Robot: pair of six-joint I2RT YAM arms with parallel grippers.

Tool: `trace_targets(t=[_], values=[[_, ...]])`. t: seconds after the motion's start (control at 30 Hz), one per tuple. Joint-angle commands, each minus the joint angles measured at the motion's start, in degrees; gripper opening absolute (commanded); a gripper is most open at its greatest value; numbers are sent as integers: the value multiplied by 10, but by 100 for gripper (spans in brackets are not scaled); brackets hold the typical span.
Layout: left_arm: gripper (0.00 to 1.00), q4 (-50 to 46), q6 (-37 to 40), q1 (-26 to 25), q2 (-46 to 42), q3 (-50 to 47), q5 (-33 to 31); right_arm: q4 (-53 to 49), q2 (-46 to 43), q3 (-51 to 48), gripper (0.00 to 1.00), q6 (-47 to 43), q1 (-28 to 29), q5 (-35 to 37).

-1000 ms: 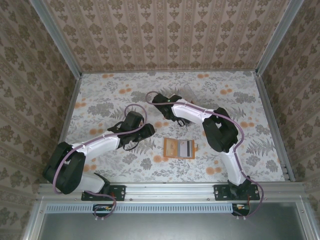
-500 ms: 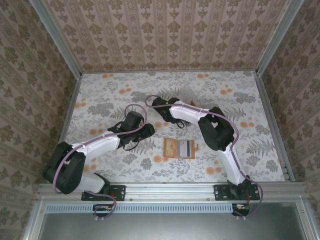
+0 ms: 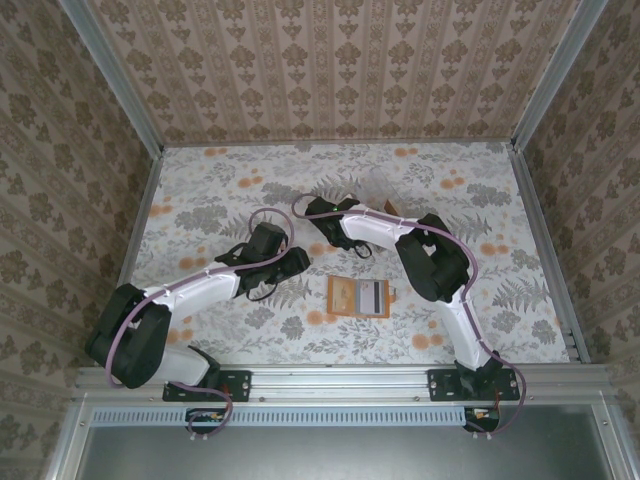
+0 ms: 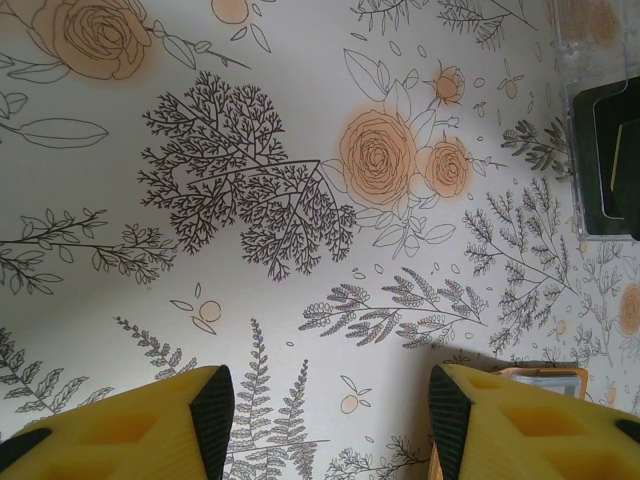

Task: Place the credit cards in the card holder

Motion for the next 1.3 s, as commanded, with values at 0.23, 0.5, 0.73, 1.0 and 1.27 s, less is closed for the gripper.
trace_targets(t=[0.23, 0.5, 0.73, 1.0, 1.27], values=[[57, 7, -8, 5, 6, 9, 4, 0, -28, -7, 38, -10, -2, 35], [57, 8, -8, 4, 8, 10, 5, 1, -30, -7, 36, -12, -3, 37], [57, 11, -10, 4, 9, 7, 6, -1, -31, -7, 34, -14, -4, 37], [57, 11, -10, 4, 9, 7, 7, -2, -34, -5, 31, -15, -5, 35], [57, 11, -10, 4, 10, 9, 8, 0, -37, -5, 28, -16, -6, 32]])
